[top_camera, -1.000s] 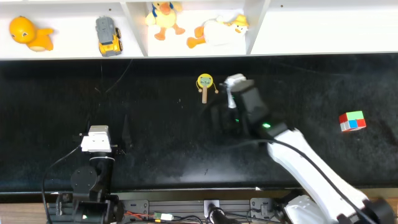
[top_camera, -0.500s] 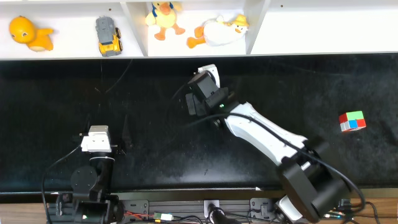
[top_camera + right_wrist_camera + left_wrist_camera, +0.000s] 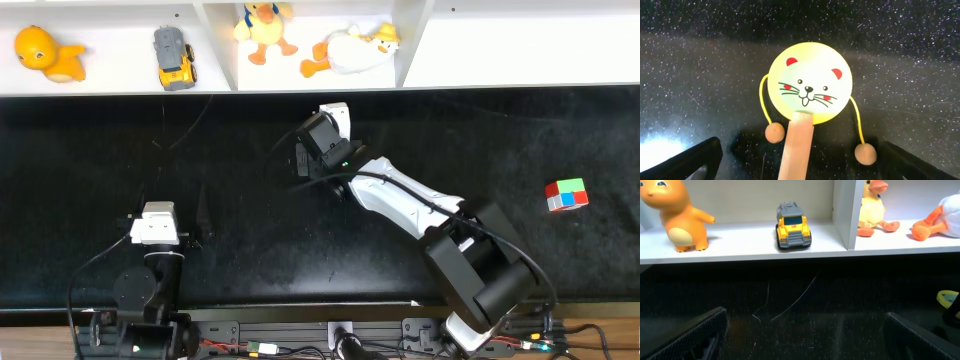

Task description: Store Toys

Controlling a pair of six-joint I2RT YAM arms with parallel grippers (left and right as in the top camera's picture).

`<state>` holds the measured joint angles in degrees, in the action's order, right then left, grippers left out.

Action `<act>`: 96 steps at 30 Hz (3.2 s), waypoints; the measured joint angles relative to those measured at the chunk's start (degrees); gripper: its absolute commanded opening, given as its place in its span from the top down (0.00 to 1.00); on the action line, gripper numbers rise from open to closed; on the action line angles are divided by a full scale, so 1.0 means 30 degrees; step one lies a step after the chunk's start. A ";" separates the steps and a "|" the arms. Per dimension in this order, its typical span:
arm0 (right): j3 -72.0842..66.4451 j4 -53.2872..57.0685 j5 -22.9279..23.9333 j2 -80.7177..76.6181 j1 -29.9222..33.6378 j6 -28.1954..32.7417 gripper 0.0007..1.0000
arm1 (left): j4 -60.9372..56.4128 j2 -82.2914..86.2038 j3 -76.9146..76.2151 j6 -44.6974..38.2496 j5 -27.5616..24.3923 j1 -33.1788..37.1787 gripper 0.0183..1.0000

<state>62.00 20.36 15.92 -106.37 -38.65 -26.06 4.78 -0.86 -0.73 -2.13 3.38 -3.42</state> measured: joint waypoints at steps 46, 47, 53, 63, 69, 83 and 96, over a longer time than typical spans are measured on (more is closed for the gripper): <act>0.1035 0.1282 -0.1683 -0.0554 0.0073 -0.0765 0.96 | 0.0000 0.0000 0.0000 0.0000 -0.0007 0.0000 0.00; 0.1042 0.1260 -0.1785 -0.0546 0.0087 -0.0729 0.96 | 0.0000 0.0000 0.0000 0.0000 0.0000 0.0000 0.00; 0.1064 0.1494 -0.2084 -0.0525 0.0138 -0.0729 0.96 | 0.0000 0.0000 0.0000 0.0000 0.0000 0.0000 0.00; -0.4743 0.2470 -0.2739 0.4860 0.1209 -0.0729 0.96 | 0.0000 0.0000 0.0000 0.0000 -0.0007 0.0000 0.00; -0.8867 0.6659 -0.2747 1.2320 0.4211 0.1304 0.96 | 0.0000 0.0036 0.0000 -0.0007 -0.0058 0.0000 0.00; -0.2608 0.7388 -0.2579 1.0280 1.0812 1.3347 0.96 | -0.0007 0.0036 0.0000 -0.0007 -0.0058 0.0000 0.00; 0.4109 0.5697 -0.2521 0.3024 1.1016 1.7289 0.96 | 0.0000 0.0036 0.0000 0.0000 -0.0058 0.0000 0.00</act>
<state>74.32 37.45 8.36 -97.30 -5.61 25.80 4.78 -0.75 -0.73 -2.13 3.20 -3.42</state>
